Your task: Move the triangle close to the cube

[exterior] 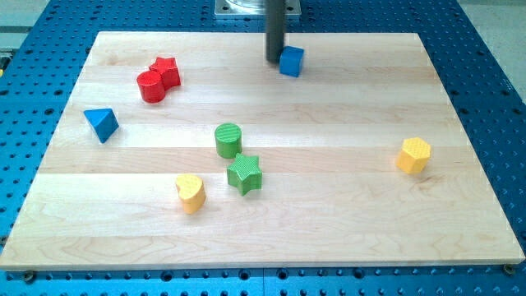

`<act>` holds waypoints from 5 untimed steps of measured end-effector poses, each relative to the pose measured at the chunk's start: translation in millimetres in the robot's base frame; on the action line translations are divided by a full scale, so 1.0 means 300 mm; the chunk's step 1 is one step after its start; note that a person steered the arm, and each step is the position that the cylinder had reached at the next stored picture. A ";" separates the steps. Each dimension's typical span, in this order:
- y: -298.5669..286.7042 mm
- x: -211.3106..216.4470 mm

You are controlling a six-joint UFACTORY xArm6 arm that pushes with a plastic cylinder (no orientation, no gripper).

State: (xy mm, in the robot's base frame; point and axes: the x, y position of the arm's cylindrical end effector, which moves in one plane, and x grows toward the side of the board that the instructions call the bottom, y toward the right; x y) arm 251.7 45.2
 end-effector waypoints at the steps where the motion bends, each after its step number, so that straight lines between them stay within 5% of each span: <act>1: -0.074 0.008; 5: -0.707 0.729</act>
State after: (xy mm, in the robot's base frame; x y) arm 470.4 -167.0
